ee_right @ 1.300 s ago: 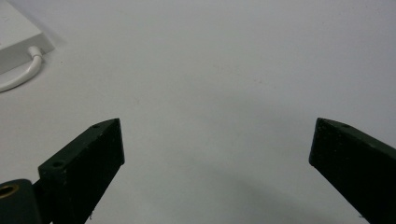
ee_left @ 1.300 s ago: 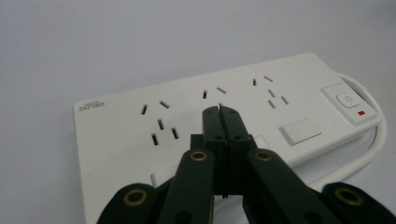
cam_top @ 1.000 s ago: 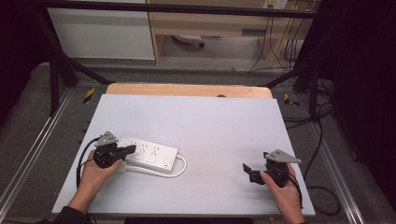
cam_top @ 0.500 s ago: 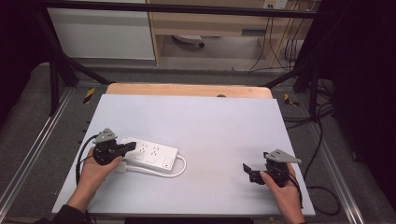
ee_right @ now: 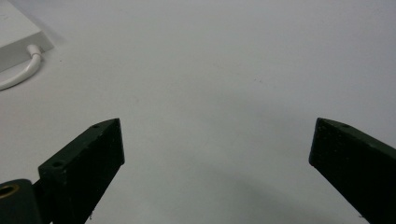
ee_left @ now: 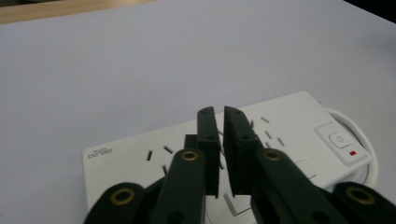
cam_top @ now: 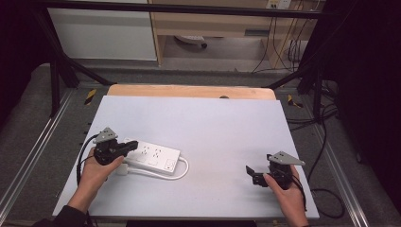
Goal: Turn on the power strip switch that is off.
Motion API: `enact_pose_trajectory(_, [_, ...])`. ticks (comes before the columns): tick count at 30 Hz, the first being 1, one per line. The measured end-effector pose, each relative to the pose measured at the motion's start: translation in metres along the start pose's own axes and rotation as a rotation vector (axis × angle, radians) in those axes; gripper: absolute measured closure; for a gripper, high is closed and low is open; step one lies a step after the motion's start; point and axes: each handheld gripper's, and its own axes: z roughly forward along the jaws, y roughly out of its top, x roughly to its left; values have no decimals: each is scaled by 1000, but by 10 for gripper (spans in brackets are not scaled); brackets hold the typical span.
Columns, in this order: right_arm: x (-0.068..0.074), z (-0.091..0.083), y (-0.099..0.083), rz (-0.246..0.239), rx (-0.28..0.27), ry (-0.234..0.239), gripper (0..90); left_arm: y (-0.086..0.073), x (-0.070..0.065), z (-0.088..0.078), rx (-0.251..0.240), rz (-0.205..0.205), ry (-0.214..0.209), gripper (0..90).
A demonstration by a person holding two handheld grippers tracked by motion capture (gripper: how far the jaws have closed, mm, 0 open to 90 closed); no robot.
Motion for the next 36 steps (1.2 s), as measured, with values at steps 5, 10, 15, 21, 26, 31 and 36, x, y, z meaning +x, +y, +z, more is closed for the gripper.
enact_pose_trajectory(5, [0,0,0,1,2,0,37,3,1,-4,-40,-17,40,612])
enact_pose_trajectory(10, [0,0,0,0,1,-1,36,4,3,-4,-53,-54,66,360])
enact_pose_trajectory(15, [0,0,0,1,1,0,36,6,4,-3,-48,-91,78,172])
enact_pose_trajectory(21, [0,1,0,1,2,0,36,7,3,-3,-51,-97,78,107])
enact_pose_trajectory(26, [-1,1,0,1,2,0,36,7,4,-4,-73,-96,86,74])
enact_pose_trajectory(31, [-1,1,0,1,2,0,36,7,5,-5,-98,-95,105,71])
enact_pose_trajectory(36, [-1,1,0,3,3,2,36,8,5,-8,-127,-101,117,71])
